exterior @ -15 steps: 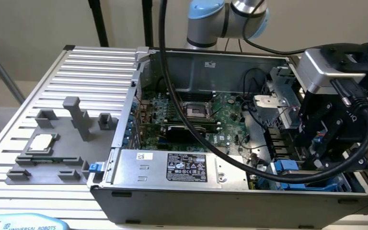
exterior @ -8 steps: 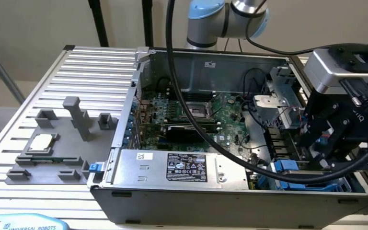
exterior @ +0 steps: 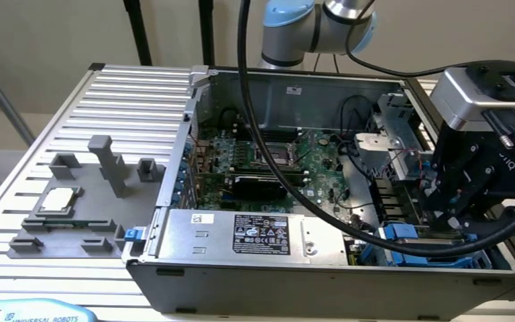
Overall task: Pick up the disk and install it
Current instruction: 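Insert the disk into the insertion slot, then insert the first disk wire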
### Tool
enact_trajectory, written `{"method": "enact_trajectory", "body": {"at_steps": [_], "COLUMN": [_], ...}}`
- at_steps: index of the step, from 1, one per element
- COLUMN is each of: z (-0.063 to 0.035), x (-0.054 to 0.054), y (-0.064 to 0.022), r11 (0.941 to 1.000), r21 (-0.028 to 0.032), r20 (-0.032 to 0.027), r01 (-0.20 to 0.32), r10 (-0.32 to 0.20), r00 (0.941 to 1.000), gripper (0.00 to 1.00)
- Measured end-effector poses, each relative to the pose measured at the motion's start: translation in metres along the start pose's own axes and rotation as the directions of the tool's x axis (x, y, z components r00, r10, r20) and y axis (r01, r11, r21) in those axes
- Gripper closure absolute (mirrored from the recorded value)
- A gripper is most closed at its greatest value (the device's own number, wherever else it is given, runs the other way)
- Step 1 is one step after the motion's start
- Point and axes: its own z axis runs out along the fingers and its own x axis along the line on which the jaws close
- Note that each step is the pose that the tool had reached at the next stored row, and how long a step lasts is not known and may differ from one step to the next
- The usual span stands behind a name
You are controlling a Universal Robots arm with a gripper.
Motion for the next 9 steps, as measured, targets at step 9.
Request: {"method": "enact_trajectory", "body": {"at_steps": [9], "z": [0.0000], "x": [0.0000], "y": [0.0000], "r11": [1.0000], "r21": [0.0000], "r20": [0.0000], "r01": [0.000], "r10": [0.000], "r00": [1.0000], "gripper": [0.81]}}
